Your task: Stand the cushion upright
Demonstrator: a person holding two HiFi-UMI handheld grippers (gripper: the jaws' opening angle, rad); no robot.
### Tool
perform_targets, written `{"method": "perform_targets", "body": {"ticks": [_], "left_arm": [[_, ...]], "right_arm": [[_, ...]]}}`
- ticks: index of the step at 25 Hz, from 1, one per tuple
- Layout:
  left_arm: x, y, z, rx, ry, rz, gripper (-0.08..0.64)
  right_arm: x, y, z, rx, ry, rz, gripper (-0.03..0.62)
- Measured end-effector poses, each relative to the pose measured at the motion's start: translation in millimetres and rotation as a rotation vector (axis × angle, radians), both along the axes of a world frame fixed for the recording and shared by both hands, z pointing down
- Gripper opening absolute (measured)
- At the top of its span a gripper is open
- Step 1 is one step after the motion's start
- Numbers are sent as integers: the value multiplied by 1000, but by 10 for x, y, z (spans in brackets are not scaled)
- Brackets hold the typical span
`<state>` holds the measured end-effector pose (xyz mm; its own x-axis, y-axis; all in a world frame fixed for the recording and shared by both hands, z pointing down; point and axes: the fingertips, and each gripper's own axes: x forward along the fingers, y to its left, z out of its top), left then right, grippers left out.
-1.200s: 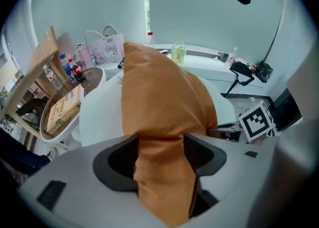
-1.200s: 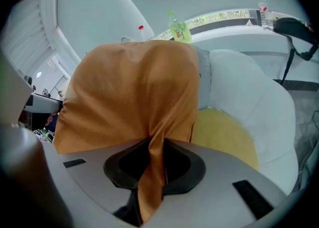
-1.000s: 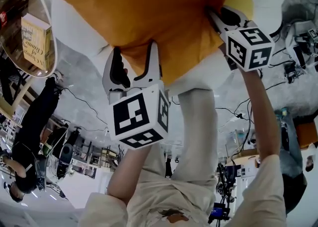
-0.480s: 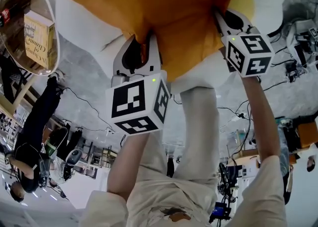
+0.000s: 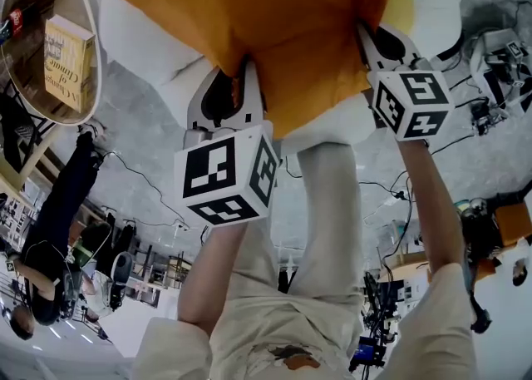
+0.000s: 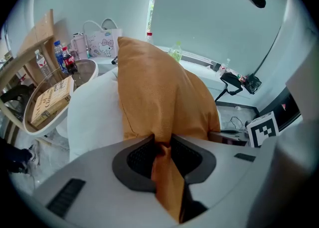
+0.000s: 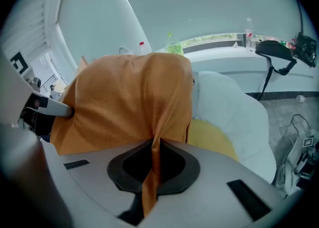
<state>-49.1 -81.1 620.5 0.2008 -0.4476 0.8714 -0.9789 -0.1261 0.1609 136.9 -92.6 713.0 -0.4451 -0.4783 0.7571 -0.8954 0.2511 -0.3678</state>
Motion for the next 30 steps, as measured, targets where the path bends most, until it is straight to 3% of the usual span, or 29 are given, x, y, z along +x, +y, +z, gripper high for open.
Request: {"method": "perform_targets", "body": {"ticks": [8,17,30], "left_arm": [[58,146,-314,30,20,-30,94],[76,308,-623,61,53,-130,94],[-68,617,-1022,75,110,-292,95]], "right_arm": [[88,96,-359,45,14,28,28],[155,5,-846,130,57,-26,28],[-193,-335,-1453,287,145,-233,28]]}}
